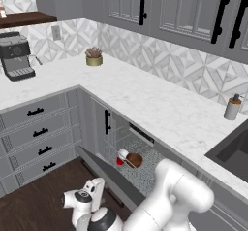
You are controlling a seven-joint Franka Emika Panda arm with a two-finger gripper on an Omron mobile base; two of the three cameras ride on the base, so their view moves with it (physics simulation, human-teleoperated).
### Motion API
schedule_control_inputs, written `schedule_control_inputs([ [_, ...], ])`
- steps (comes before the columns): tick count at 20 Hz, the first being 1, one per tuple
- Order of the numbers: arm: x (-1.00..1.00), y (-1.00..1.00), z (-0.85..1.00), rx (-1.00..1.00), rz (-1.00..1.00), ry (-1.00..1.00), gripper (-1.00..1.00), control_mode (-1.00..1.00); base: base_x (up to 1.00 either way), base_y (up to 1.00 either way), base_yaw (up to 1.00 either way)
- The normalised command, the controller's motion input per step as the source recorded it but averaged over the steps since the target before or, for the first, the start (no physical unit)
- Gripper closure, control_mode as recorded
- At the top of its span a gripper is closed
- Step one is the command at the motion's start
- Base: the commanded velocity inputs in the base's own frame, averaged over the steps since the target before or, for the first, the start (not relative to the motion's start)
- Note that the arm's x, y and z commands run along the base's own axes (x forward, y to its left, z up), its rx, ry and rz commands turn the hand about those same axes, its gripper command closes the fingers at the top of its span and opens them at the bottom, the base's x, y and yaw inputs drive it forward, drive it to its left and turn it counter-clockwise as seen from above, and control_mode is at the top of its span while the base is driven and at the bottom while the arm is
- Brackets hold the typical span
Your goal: Pick up the cup and bowl from the counter, place them in the dishwasher, and close the dishwasher door.
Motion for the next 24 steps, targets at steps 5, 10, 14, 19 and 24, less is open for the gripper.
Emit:
schedule_control_inputs([
  [5, 0.73, 0.00, -0.40, -0.22, -0.06, 0.23, -1.00, -1.00, 0.00, 0.00, 0.00],
  [10, 0.33, -0.12, 0.01, -0.09, -0.04, -0.11, -1.00, -1.00, 0.00, 0.00, 0.00],
  [14, 0.24, -0.51, 0.17, -0.02, -0.11, -0.27, -1.00, -1.00, 0.00, 0.00, 0.00],
  [19, 0.30, -0.66, 0.33, 0.00, -0.19, -0.25, -1.00, -1.00, 0.00, 0.00, 0.00],
  [24, 0.35, -0.83, 0.22, -0.02, -0.28, -0.14, -1.00, -1.00, 0.00, 0.00, 0.00],
])
